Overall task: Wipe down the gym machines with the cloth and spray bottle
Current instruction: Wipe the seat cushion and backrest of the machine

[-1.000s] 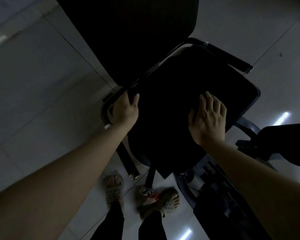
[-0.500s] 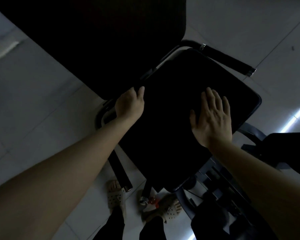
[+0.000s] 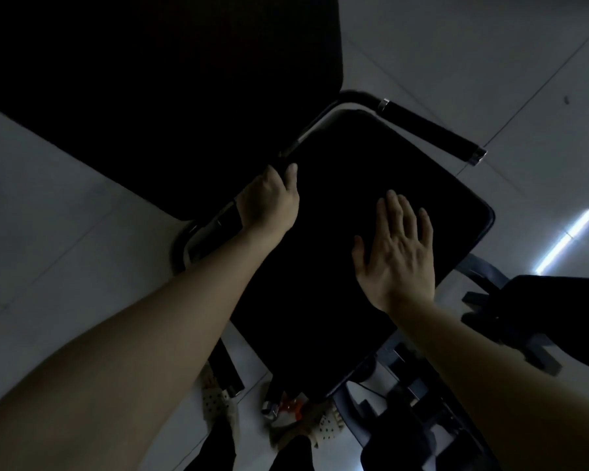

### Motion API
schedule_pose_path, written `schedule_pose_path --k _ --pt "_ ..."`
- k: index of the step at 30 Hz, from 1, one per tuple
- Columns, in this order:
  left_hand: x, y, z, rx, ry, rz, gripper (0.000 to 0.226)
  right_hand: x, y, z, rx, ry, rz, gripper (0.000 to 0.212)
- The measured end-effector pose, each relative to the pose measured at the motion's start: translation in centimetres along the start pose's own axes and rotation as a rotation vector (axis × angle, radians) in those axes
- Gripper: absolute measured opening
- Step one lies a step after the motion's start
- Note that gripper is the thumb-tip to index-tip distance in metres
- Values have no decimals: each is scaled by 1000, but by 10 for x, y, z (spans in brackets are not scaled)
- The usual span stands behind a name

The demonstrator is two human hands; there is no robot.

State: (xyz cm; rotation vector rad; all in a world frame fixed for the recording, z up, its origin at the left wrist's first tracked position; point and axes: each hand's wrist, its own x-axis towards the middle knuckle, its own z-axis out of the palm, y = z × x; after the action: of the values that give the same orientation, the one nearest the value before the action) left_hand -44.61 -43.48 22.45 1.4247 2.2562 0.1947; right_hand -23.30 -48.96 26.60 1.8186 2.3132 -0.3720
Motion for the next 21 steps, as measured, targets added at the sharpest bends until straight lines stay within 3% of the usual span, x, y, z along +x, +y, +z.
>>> schedule_pose_path --k 10,15,21 --pt "83 119 28 -115 -7 111 49 3 2 10 7 46 13 75" --pt "103 120 28 -231 -143 217 44 4 2 7 10 47 17 74" --pt "59 85 27 -202 -13 271 48 4 -1 4 -23 35 19 73"
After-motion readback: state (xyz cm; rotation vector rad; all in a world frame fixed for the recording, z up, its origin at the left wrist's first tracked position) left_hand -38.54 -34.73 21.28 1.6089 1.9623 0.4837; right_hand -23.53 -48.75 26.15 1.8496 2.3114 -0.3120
